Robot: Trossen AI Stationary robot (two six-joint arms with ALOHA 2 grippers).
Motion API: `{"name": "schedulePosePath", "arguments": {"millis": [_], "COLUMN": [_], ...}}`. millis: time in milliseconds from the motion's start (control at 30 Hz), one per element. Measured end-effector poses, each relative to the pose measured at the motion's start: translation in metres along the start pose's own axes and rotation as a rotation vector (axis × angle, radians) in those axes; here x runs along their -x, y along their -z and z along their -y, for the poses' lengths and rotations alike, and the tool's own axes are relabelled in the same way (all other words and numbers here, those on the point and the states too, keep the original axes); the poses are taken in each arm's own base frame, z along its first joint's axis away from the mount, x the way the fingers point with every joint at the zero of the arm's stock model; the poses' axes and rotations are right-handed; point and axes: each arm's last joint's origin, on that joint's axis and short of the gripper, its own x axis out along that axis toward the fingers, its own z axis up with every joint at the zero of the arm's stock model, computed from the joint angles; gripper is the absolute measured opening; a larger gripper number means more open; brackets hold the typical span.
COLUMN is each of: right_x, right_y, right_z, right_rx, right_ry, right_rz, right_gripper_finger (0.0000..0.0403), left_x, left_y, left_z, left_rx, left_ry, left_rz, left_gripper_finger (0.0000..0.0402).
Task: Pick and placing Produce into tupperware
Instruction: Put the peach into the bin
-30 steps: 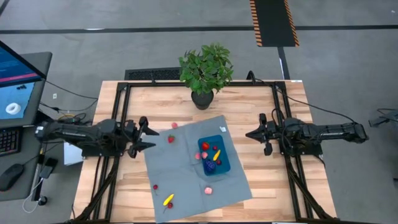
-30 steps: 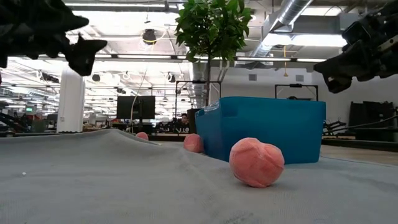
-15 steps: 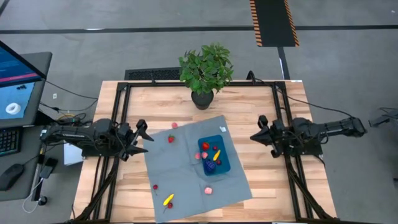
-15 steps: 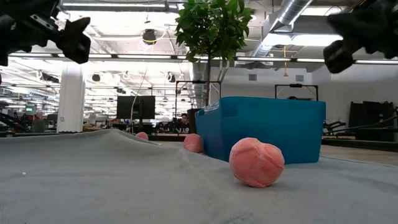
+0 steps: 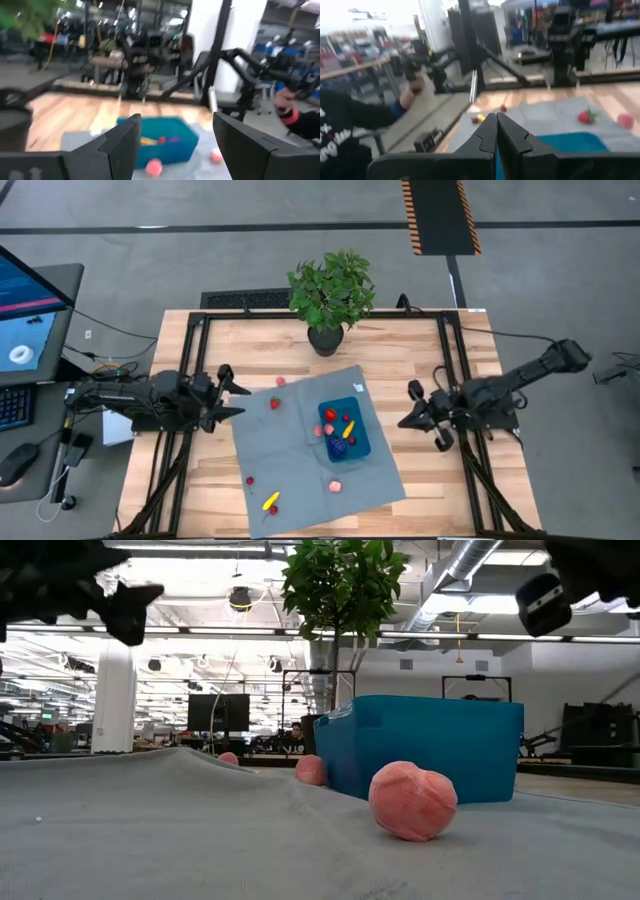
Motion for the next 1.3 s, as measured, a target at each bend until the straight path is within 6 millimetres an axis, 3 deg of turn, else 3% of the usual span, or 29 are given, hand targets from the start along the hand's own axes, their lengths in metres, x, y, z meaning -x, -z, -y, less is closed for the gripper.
{"name": "schedulePosePath", "arguments": {"millis": [167,500,733,1033,1300], "right_x": [-0.040,-0.148,-0.208,-0.256,-0.268], "right_y": [-0.008,-0.011,-0.006,0.006,0.038], "right_z": [-0.011,-0.026,-0.042,-0.068,-0.068], "right_rx": [0.007,0.006,-0.046,-0.031,-0.018], "right_ry": [-0.014,0.040,0.092,0.072,0.101], "right_rz": [-0.158,-0.552,-0.839,-0.974,-1.091], "right_gripper_finger": [0.0033,0.0037,0.0108,0.0236,0.0241], "left_x": [0.000,0.000,0.000,0.000,0.000], "left_y": [-0.001,0.000,0.001,0.001,0.001], "left_z": [0.002,0.003,0.003,0.002,0.003], "left_rx": [0.007,0.008,0.010,0.011,0.010], "left_ry": [0.059,0.087,0.085,0.084,0.085], "left_rz": [-0.002,-0.014,-0.026,-0.029,-0.026], "left_gripper_finger": [0.0237,0.0237,0.0237,0.0237,0.0237]}}
